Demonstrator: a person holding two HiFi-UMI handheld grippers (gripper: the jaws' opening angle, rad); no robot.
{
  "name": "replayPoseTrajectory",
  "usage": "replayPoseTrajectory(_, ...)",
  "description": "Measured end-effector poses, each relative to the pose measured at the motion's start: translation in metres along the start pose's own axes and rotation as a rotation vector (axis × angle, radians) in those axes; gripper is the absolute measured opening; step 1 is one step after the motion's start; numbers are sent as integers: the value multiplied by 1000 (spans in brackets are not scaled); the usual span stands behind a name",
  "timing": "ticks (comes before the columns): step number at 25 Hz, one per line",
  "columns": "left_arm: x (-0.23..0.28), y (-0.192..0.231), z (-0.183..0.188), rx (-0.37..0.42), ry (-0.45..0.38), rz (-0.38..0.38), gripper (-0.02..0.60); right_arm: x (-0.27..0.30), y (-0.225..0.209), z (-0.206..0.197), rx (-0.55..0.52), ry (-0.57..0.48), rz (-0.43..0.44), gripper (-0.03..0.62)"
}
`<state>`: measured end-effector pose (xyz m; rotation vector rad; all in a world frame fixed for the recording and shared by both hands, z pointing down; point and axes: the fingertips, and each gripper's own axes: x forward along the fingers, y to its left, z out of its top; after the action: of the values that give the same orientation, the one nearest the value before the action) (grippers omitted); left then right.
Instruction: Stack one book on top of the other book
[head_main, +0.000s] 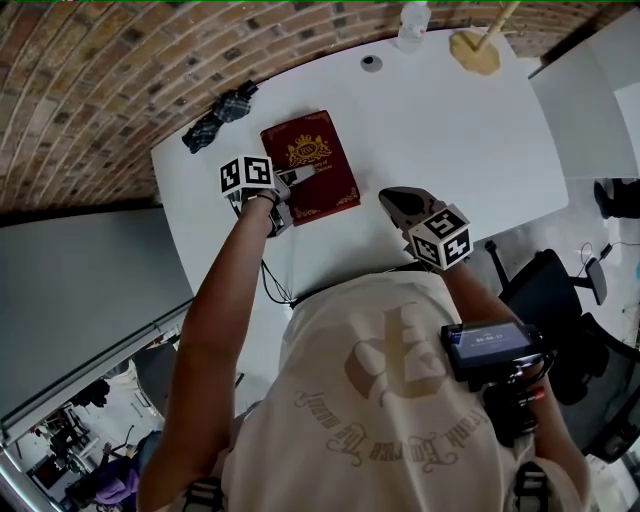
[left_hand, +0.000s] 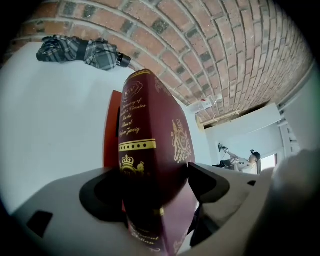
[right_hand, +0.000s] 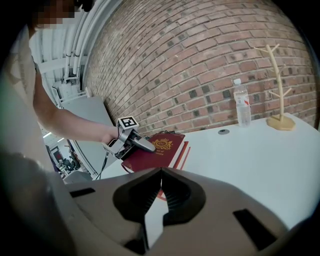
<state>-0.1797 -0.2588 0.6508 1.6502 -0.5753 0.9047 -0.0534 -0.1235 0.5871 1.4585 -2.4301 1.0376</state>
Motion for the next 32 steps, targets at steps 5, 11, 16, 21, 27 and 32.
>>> replayPoseTrajectory(5,-2,4,-1,8,13,57,382,-3,1,-4,16,2,0,21)
replayPoseTrajectory(11,-2,8,-1,21,42,113,394,-6,5,-10,29,-2,-1,21)
replayPoseTrajectory(16,-3,13,-1,70,58,191,396,-11,6,-10,30,-6,-4,21)
replayPoseTrajectory(21,-5,15,0,91,45,206,396,-14,4,-12,34,-10,-10,21)
replayPoseTrajectory(27,-26,15,5,204,-44,236,396,-9,6,-5,18,-10,-4,21)
replayPoseTrajectory(32,-46,-6,1,337,-172,224,394,-9,13,5,-31,-22,15,21)
